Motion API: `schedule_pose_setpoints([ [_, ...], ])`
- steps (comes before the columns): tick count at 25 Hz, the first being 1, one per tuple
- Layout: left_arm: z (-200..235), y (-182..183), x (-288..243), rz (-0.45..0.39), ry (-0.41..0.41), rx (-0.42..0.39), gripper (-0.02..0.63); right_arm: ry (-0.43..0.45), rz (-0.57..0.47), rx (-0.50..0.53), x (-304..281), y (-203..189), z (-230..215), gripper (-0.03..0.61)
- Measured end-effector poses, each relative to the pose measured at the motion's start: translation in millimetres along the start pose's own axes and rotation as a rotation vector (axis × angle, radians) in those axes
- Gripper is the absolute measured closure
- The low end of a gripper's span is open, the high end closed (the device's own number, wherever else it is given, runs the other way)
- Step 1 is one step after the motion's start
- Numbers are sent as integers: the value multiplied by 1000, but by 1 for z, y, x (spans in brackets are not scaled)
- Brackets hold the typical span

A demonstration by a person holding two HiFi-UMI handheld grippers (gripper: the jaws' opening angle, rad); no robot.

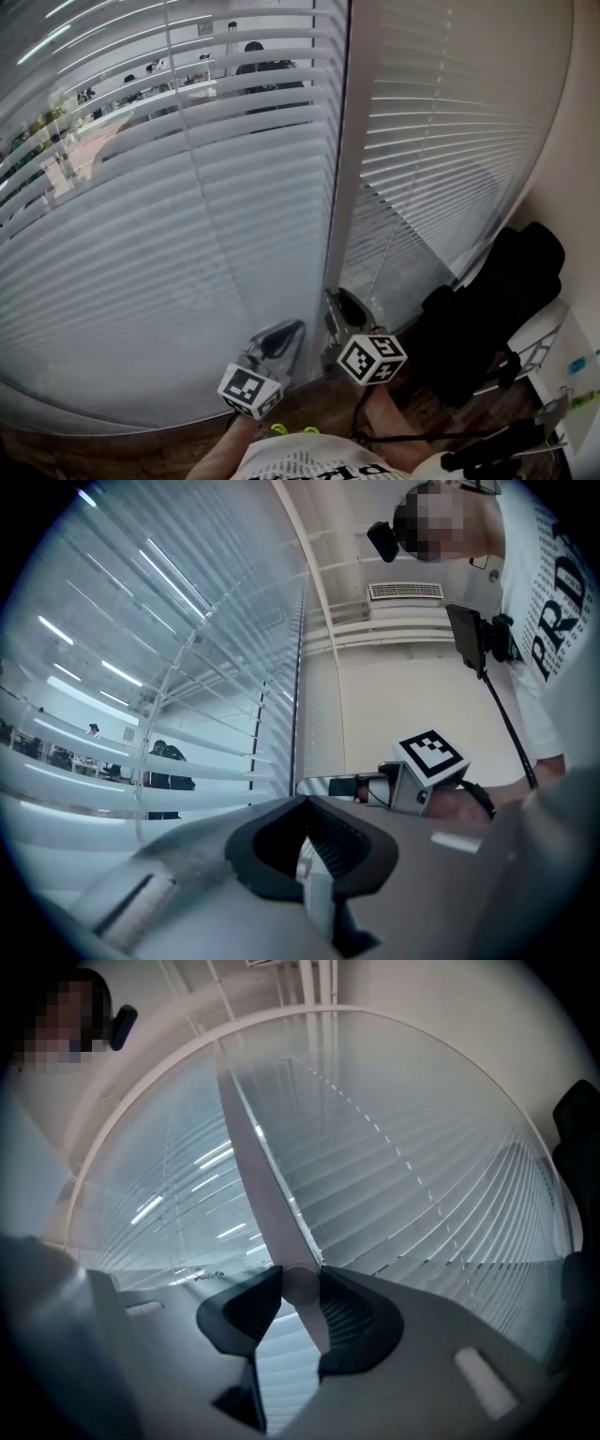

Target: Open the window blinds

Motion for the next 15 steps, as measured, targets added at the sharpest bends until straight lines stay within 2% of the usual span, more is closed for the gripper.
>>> schedule_pose_setpoints([
  [9, -3, 0, -2, -2, -11, -1, 621, 2, -10, -93, 0, -1, -2, 443],
  [15, -3, 1, -1, -3, -2, -1, 621, 4, -13, -86, 0, -1, -2, 442],
])
Point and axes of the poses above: the fingertips, and each gripper's own axes: x backward along the fingers, z to its left, y out of its top, the point moved 4 cm from there along x, backward along the fingers, and after that the axes turned 4 degrees about -y, right-handed, at the moved point
